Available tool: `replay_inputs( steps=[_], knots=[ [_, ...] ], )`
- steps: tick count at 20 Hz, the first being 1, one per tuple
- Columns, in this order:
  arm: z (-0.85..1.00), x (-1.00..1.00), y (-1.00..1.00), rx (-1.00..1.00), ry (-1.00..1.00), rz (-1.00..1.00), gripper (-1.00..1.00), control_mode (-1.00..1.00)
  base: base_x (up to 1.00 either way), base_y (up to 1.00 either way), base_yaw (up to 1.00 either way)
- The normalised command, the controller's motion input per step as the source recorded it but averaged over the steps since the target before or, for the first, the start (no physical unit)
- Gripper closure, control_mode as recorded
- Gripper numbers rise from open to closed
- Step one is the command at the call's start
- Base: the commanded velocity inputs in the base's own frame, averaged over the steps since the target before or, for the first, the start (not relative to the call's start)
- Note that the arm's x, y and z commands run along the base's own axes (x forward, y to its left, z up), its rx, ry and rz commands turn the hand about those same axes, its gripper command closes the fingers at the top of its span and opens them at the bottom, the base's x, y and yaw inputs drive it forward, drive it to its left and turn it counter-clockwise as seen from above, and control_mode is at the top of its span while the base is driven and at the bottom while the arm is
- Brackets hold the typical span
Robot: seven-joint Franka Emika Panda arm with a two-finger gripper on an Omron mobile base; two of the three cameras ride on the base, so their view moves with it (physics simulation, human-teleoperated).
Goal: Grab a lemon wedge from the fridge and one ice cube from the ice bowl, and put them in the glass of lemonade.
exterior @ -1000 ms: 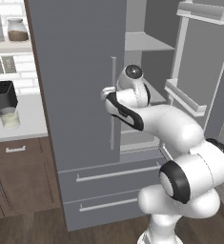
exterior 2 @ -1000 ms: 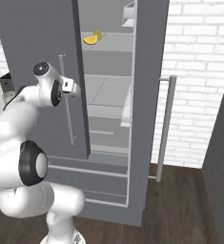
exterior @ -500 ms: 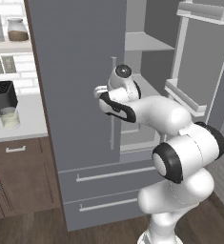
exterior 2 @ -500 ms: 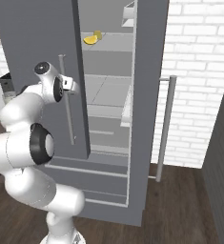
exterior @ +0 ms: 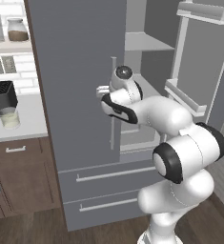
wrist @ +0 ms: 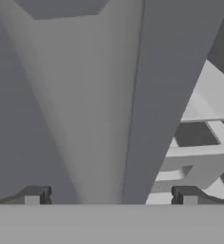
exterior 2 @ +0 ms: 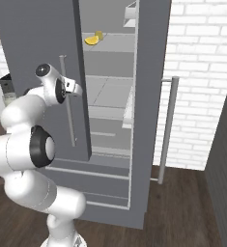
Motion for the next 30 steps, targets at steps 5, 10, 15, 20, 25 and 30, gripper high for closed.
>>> replay_inputs(
  steps=[5,10,15,20,25,30],
  knots=[
    [0.0,0.27,0.01,0.0,0.0,-0.05,-1.0,-1.0,0.0,0.0,0.0],
    [-0.09,0.37,0.03,0.0,0.0,0.0,-1.0,-1.0,0.0,0.0,0.0],
    [0.0,0.3,0.07,0.0,0.0,0.0,1.0,-1.0,0.0,0.0,0.0],
    [-0.01,0.33,0.0,0.0,0.0,0.0,1.0,-1.0,0.0,0.0,0.0],
    [0.02,0.17,0.18,0.0,-0.09,0.04,1.0,-1.0,0.0,0.0,0.0],
    [0.37,-0.29,0.77,0.0,-0.08,0.16,1.0,-1.0,0.0,0.0,0.0]
  ],
)
